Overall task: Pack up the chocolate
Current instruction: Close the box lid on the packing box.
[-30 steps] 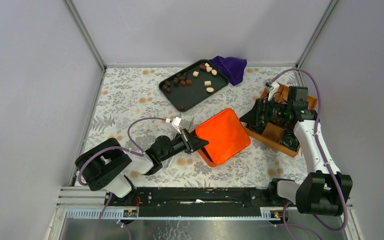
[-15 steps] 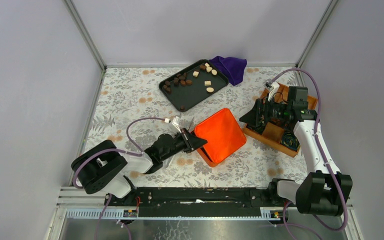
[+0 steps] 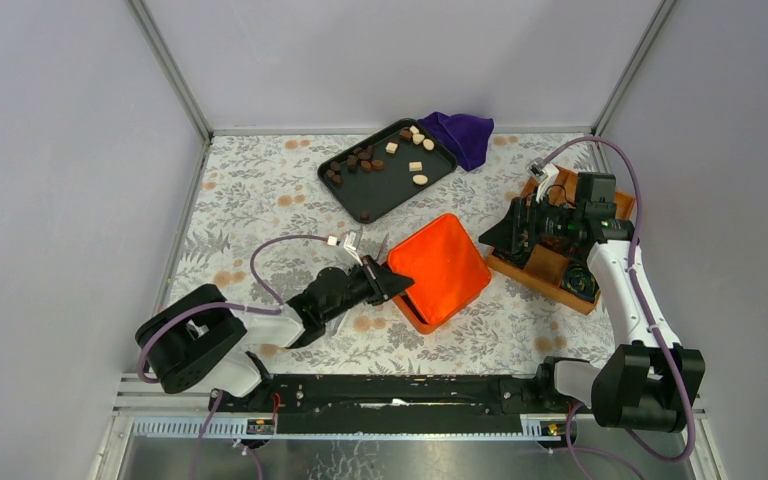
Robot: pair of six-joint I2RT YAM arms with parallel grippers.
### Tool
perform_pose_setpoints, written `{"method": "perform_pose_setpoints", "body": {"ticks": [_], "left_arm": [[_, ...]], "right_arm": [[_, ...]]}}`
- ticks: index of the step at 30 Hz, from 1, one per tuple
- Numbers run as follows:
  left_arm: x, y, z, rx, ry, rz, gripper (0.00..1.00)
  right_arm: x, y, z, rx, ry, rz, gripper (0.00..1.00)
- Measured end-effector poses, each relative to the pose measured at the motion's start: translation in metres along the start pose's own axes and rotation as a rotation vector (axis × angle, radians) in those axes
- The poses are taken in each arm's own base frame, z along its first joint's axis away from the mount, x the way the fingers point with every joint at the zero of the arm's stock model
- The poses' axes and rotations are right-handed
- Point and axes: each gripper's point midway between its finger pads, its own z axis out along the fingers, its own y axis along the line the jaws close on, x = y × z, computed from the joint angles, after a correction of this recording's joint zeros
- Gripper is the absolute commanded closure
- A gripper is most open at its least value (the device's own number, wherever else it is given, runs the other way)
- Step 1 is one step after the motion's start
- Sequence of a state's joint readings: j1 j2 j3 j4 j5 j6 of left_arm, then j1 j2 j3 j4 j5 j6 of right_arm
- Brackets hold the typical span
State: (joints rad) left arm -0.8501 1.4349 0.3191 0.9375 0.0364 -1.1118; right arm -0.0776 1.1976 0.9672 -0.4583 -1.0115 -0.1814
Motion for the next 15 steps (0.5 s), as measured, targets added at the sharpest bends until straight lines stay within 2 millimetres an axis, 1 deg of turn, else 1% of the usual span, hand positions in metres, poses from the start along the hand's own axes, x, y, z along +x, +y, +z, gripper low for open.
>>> {"method": "perform_pose_setpoints", "body": {"ticks": [15], "left_arm": [[-0.0040,-0.0016,0.0027,-0.065,0.008,0.020,1.00]], "right_arm": [[0.0000,0.0001,0.0000,0.000,0.000,0.000,0.01]]}}
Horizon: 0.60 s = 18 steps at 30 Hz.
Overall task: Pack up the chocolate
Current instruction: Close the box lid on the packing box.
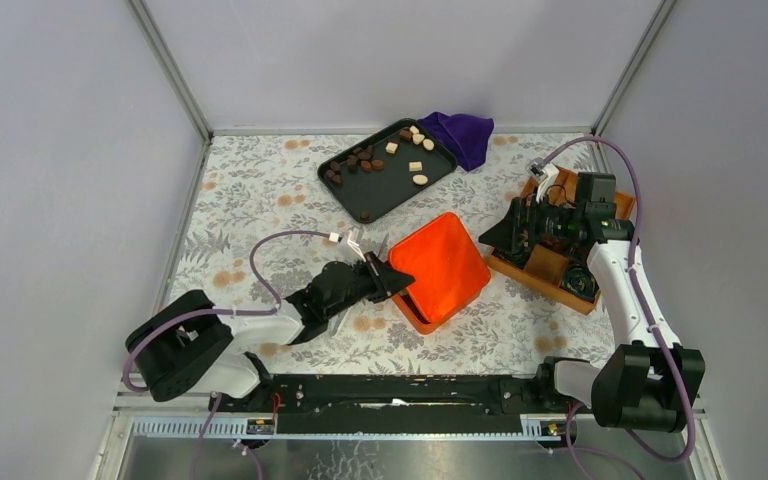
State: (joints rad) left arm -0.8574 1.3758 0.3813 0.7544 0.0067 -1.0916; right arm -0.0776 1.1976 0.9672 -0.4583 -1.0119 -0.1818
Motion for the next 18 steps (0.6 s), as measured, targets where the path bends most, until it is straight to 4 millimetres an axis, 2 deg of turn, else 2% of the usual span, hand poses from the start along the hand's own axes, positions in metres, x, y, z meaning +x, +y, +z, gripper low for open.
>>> {"method": "perform_pose_setpoints", "body": {"ticks": [6,18], "left_arm": [[0.0034,0.0016,-0.0004,-0.019,0.006,-0.003,1.00],[-0.0030,0.0047,-0.0085,-0.057,-0.020,-0.007,1.00]], "right_arm": [[0.0001,0.0000,0.0000,0.000,0.000,0.000,0.00],[0.0004,-0.0006,0.0003,0.000,0.002,0.003,0.00]]}}
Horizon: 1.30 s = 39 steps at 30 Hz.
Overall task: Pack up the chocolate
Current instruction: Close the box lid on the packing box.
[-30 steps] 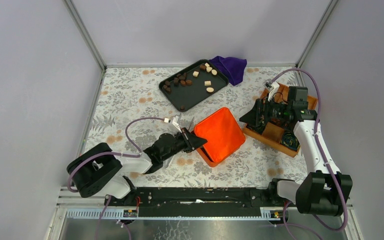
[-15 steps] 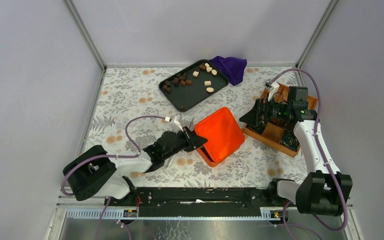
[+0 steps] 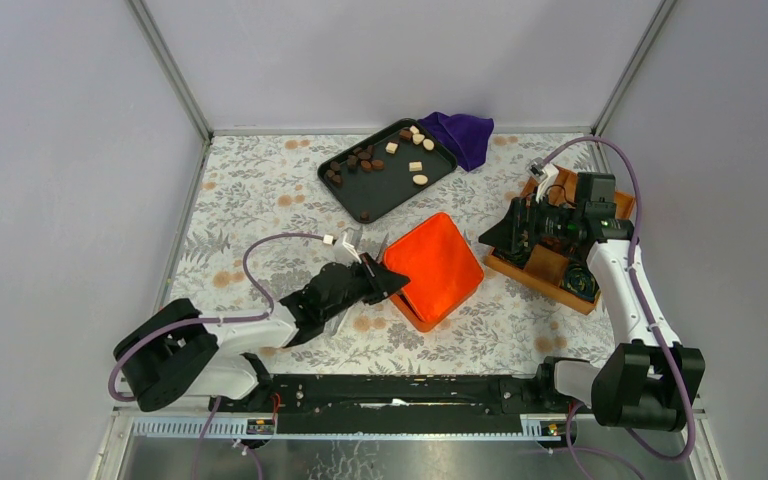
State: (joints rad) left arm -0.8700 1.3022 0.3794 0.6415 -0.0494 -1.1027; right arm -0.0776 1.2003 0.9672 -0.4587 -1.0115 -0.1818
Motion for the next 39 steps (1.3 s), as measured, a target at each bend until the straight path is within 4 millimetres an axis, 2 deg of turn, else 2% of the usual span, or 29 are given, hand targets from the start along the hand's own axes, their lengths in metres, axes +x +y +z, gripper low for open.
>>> {"method": "perform_pose_setpoints", "body": {"ticks": [11,22,29,32,36,39], "left_arm": [[0.005,0.017,-0.009,-0.039,-0.003,-0.032,1.00],[-0.003,0.024,-0.013,-0.052,-0.030,-0.056,1.00],[-0.009,0.033,-0.017,-0.058,-0.055,-0.097,1.00],[-0.014,0.038,-0.019,-0.060,-0.069,-0.110,0.97],[-0.019,0.041,-0.020,-0.064,-0.078,-0.121,0.94],[-0.021,0.044,-0.020,-0.064,-0.083,-0.126,0.91]], "right_arm": [[0.004,-0.006,0.004,0.001,0.016,0.024,0.00],[0.019,-0.012,0.009,0.031,0.051,0.026,0.00],[0.031,-0.005,0.027,0.034,0.112,-0.055,0.01],[0.043,0.002,0.037,0.018,0.150,-0.101,0.06],[0.060,0.009,0.050,-0.007,0.198,-0.174,0.22],[0.075,0.015,0.060,-0.027,0.235,-0.235,0.29]]}}
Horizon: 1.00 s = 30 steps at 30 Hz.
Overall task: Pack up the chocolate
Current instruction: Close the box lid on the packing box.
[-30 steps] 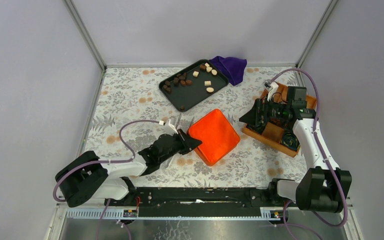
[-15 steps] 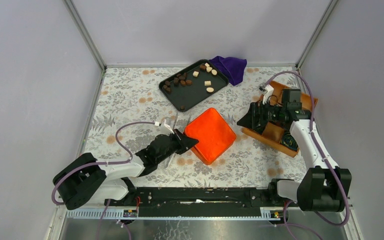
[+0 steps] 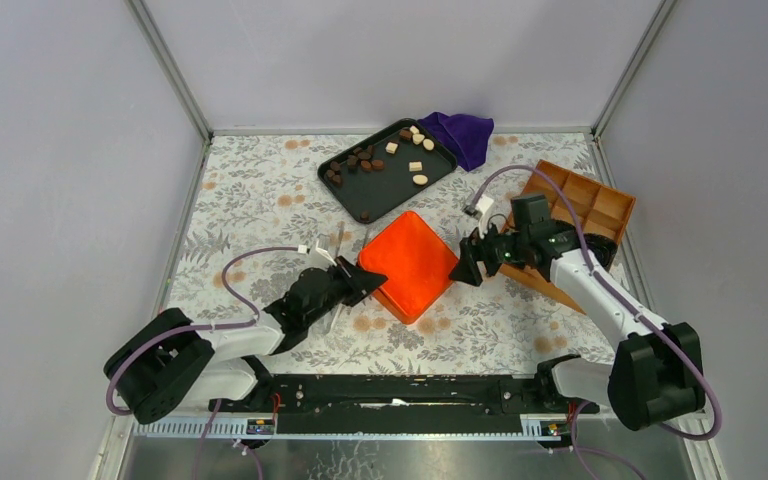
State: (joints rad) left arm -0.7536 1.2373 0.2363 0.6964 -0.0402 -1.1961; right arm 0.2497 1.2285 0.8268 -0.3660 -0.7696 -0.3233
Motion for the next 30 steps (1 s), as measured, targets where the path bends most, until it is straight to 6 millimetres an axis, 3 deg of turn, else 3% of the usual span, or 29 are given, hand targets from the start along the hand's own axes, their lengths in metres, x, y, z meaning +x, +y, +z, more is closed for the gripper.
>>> {"method": "perform_pose_setpoints", "body": {"ticks": [8,16,22,30], "left_arm": [[-0.004,0.004,-0.002,0.001,-0.013,-0.020,0.82],[-0.006,0.008,-0.002,-0.007,-0.020,-0.026,0.75],[-0.004,0.025,-0.005,-0.061,-0.015,-0.018,0.55],[-0.014,0.018,-0.016,-0.056,-0.053,-0.001,0.37]], "right_arm": [[0.018,0.019,0.033,-0.034,0.096,-0.127,0.51],[0.034,0.018,0.066,-0.015,0.207,-0.142,0.52],[0.024,0.011,0.080,0.019,0.211,-0.154,0.53],[0.019,0.004,0.089,0.048,0.220,-0.161,0.52]]}}
